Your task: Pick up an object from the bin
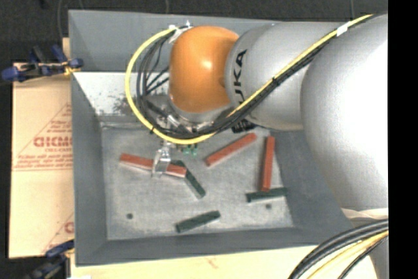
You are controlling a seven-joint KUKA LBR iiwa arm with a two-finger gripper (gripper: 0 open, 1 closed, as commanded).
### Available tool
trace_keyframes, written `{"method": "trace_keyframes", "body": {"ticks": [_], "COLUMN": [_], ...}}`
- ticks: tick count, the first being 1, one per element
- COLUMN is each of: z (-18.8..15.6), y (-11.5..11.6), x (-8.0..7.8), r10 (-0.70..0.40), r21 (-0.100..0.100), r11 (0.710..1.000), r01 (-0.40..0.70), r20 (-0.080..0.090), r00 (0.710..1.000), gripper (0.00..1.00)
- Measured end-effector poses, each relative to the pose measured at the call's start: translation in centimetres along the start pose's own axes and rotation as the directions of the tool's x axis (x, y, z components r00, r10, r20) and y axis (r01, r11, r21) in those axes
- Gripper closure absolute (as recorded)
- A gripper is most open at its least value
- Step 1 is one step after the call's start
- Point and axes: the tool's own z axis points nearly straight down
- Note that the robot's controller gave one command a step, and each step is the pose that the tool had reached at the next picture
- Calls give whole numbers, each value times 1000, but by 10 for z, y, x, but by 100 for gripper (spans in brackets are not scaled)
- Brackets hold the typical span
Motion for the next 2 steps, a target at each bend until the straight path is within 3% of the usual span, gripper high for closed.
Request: {"method": "trace_keyframes", "body": {"ticks": [1, 2], "z": [80, 72], "y": [-3, -3], "x": [-14, -12], "r10": [85, 87], "r21": [0, 1], "r11": [996, 996], "r01": [-85, -87], "r20": [-2, -4], "r00": [996, 996], "gripper": [0, 0]}}
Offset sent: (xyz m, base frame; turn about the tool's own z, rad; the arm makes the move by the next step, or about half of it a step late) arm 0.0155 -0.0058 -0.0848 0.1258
